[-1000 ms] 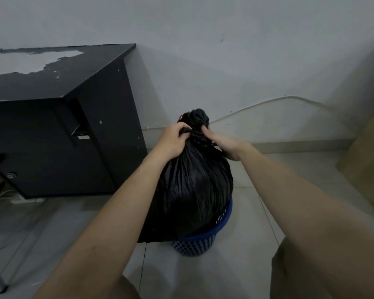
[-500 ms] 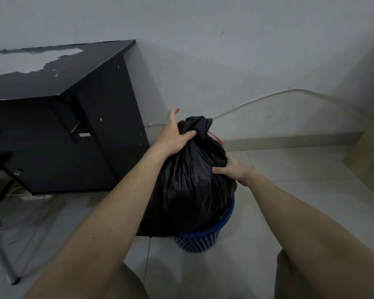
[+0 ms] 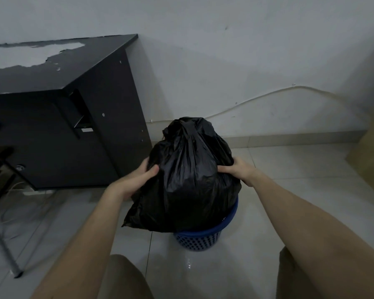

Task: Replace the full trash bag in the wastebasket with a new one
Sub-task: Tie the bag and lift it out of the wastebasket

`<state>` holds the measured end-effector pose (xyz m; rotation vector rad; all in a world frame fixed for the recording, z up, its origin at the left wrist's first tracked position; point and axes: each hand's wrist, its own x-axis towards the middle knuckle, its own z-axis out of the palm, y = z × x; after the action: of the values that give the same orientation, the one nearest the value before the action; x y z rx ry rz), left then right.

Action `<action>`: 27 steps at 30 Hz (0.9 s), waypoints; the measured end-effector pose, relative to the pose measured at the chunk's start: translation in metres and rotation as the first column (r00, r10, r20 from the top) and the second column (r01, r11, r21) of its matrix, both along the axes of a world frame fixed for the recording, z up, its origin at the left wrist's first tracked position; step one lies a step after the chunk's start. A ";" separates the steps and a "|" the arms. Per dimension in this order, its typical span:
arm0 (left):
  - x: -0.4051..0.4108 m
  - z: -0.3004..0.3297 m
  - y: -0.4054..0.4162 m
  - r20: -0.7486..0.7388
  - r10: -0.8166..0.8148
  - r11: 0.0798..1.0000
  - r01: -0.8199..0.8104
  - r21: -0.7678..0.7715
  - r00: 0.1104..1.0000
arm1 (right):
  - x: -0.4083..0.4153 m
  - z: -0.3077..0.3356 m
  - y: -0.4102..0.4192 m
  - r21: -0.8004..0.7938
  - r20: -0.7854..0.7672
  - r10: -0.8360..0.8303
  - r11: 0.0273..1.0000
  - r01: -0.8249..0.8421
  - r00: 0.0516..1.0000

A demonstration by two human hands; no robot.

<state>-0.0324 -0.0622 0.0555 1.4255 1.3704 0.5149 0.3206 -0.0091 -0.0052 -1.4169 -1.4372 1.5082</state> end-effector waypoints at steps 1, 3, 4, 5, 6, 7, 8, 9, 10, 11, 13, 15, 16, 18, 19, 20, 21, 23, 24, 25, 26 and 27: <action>0.006 -0.005 -0.003 0.039 -0.015 0.999 0.013 0.041 0.999 | 0.000 -0.001 -0.001 -0.006 0.005 -0.001 1.000 0.001 1.000; 0.021 -0.014 -0.008 0.063 -0.041 0.992 0.033 0.122 0.997 | 0.000 -0.004 -0.003 -0.033 0.018 -0.006 0.999 0.007 1.000; 0.029 -0.019 -0.010 0.059 -0.023 0.987 0.014 0.157 0.998 | 0.001 -0.006 -0.005 -0.066 0.022 -0.005 0.998 0.007 1.000; 0.037 -0.025 -0.011 0.049 0.021 0.981 -0.030 0.191 0.999 | 0.001 -0.009 -0.007 -0.113 0.022 -0.002 0.994 0.004 1.000; 0.043 -0.030 -0.011 0.040 0.080 0.971 -0.086 0.221 0.996 | 0.001 -0.011 -0.011 -0.165 0.020 0.006 0.986 -0.003 1.000; 0.047 -0.033 -0.011 0.032 0.140 0.961 -0.143 0.238 0.990 | 0.000 -0.012 -0.014 -0.204 0.017 0.018 0.979 -0.014 1.000; 0.049 -0.037 -0.009 0.026 0.191 0.952 -0.191 0.240 0.981 | 0.000 -0.014 -0.016 -0.220 0.012 0.027 0.975 -0.024 1.000; 0.050 -0.039 -0.007 0.021 0.230 0.945 -0.228 0.234 0.973 | 0.000 -0.015 -0.017 -0.211 0.006 0.032 0.977 -0.030 0.999; 0.049 -0.041 -0.004 0.015 0.259 0.940 -0.256 0.225 0.966 | 0.001 -0.016 -0.017 -0.189 -0.004 0.031 0.981 -0.031 1.000; 0.049 -0.044 -0.002 0.009 0.284 0.936 -0.279 0.216 0.959 | 0.001 -0.018 -0.017 -0.165 -0.017 0.028 0.986 -0.030 0.999; 0.048 -0.046 0.001 -0.007 0.324 0.930 -0.317 0.187 0.946 | 0.000 -0.020 -0.017 -0.127 -0.035 0.020 0.992 -0.024 0.999; 0.048 -0.048 0.004 -0.049 0.352 0.927 -0.340 0.159 0.935 | -0.001 -0.023 -0.017 -0.113 -0.048 0.012 0.993 -0.018 0.999; 0.048 -0.049 0.005 -0.076 0.362 0.926 -0.348 0.147 0.929 | -0.003 -0.025 -0.016 -0.108 -0.052 0.006 0.994 -0.011 0.999; 0.048 -0.049 0.009 -0.070 0.365 0.927 -0.355 0.118 0.929 | -0.004 -0.029 -0.015 -0.103 -0.069 -0.026 0.995 0.019 0.997; 0.048 -0.049 0.010 -0.031 0.354 0.932 -0.349 0.102 0.935 | -0.004 -0.030 -0.015 -0.104 -0.079 -0.045 0.994 0.037 0.996; 0.049 -0.049 0.010 0.010 0.339 0.937 -0.339 0.087 0.941 | -0.005 -0.031 -0.014 -0.107 -0.085 -0.059 0.993 0.049 0.995; 0.050 -0.047 0.010 0.038 0.325 0.941 -0.327 0.081 0.945 | -0.005 -0.031 -0.014 -0.110 -0.089 -0.067 0.992 0.057 0.994; 0.053 -0.044 0.010 0.053 0.315 0.943 -0.318 0.098 0.948 | -0.007 -0.030 -0.015 -0.111 -0.096 -0.077 0.992 0.067 0.992; 0.053 -0.043 0.010 0.056 0.315 0.941 -0.319 0.115 0.948 | -0.007 -0.028 -0.016 -0.106 -0.107 -0.078 0.992 0.067 0.991; 0.054 -0.040 0.011 0.058 0.318 0.937 -0.323 0.135 0.946 | -0.007 -0.026 -0.016 -0.098 -0.119 -0.078 0.993 0.066 0.990; 0.054 -0.036 0.012 0.061 0.322 0.932 -0.327 0.155 0.945 | -0.007 -0.024 -0.015 -0.092 -0.132 -0.080 0.993 0.069 0.988; 0.053 -0.032 0.013 0.064 0.327 0.927 -0.333 0.174 0.943 | -0.007 -0.022 -0.015 -0.091 -0.147 -0.087 0.993 0.074 0.985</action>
<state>0.0208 -0.0494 0.0233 1.3264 1.5785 0.9006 0.3139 -0.0240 -0.0271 -1.3618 -1.2240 1.6054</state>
